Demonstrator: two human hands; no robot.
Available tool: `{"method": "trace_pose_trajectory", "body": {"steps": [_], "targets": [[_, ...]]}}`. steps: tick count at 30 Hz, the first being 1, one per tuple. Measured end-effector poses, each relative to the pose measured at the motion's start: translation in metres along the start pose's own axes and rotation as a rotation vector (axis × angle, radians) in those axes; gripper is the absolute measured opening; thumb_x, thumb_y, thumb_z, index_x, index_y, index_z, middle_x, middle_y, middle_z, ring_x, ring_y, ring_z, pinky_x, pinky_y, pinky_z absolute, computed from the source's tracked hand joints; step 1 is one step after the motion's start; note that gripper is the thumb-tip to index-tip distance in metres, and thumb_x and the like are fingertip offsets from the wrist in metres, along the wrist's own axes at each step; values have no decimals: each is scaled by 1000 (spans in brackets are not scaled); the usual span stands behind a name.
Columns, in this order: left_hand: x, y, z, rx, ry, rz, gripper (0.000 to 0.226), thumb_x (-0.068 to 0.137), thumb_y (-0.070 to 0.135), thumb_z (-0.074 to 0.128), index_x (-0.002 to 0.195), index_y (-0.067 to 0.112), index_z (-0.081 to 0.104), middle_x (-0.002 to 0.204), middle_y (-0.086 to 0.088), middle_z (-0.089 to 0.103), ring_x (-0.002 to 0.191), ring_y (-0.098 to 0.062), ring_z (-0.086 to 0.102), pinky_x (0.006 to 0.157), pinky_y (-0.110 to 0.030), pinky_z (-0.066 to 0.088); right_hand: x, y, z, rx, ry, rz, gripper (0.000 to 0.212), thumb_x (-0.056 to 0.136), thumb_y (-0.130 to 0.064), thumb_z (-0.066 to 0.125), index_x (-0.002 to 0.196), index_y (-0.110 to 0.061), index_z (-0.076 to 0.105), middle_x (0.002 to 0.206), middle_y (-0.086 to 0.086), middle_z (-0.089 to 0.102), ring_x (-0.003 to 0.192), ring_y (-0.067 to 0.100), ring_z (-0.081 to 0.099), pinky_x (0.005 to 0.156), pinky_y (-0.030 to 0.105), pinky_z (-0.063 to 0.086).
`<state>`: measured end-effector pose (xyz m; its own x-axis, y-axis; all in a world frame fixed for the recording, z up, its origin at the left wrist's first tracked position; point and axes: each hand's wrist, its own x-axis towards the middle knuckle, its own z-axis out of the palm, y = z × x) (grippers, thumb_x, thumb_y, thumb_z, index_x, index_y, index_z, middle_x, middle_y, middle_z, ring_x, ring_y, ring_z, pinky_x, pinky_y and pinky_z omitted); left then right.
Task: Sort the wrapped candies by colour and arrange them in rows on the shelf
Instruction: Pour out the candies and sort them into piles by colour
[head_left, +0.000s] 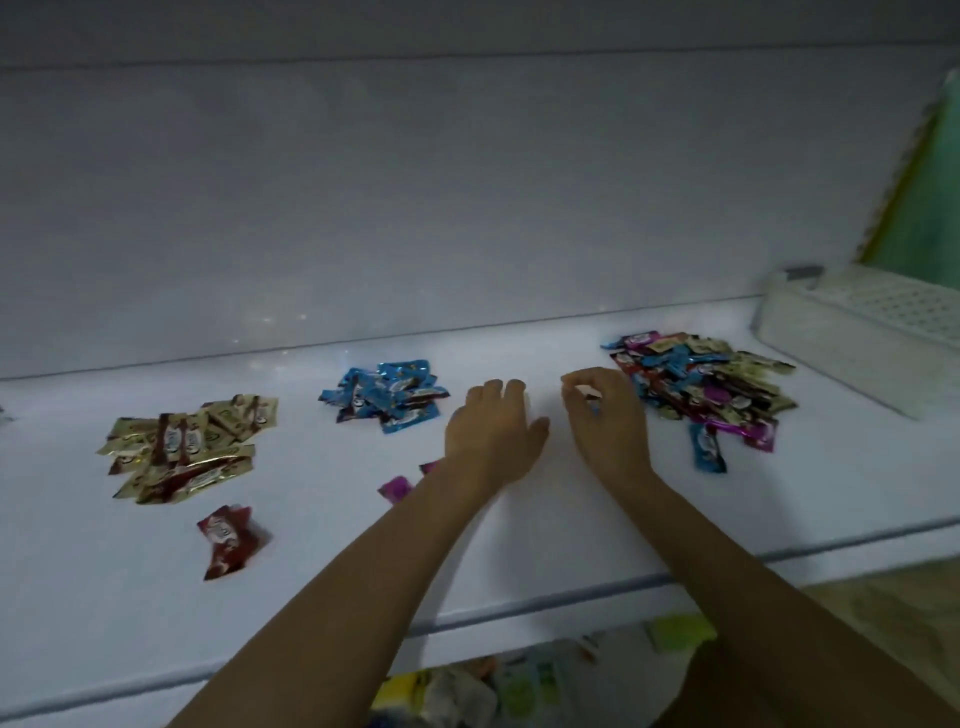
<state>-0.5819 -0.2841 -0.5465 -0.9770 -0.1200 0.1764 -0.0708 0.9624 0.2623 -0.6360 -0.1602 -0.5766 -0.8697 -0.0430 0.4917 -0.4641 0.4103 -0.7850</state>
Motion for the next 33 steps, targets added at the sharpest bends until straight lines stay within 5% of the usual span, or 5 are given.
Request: {"method": "trace_pose_trajectory", "body": {"steps": [9, 14, 20, 27, 33], "targets": [[32, 88, 69, 96, -208, 25, 100, 79, 83, 13, 153, 16, 3, 161, -13, 0, 148, -27, -4, 117, -55, -1, 6, 83, -124, -832, -108, -10, 68, 81, -62, 35, 127, -17, 58, 137, 28, 43, 128, 44, 40, 106, 55, 29], [50, 107, 74, 22, -173, 102, 118, 67, 91, 28, 153, 18, -9, 160, -10, -15, 147, -29, -12, 118, -54, 2, 44, 99, -129, -910, -223, 36, 69, 91, -65, 30, 147, -26, 27, 156, 18, 12, 145, 33, 9, 115, 52, 1], [86, 128, 78, -2, -222, 112, 130, 51, 92, 47, 145, 38, -24, 154, -2, -35, 142, -29, -28, 113, -65, -5, 69, 116, -119, -712, -132, 68, 70, 92, -63, 19, 140, -18, 42, 150, 19, 31, 138, 34, 28, 113, 50, 20], [103, 140, 96, 2, -134, 223, 86, 76, 71, 57, 149, 41, 21, 161, 0, 9, 147, -24, 7, 115, -53, 11, 74, 126, -123, -528, -93, 123, 66, 92, -58, 18, 120, -16, 60, 123, 9, 58, 112, 27, 52, 99, 39, 39], [118, 134, 102, -240, 135, 243, 46, 85, 36, 66, 129, 25, 59, 127, -5, 59, 114, -30, 50, 92, -34, 40, 71, 129, -127, -502, -96, 120, 42, 96, -39, 44, 131, -16, 53, 132, 9, 54, 120, 28, 48, 103, 40, 36]]}}
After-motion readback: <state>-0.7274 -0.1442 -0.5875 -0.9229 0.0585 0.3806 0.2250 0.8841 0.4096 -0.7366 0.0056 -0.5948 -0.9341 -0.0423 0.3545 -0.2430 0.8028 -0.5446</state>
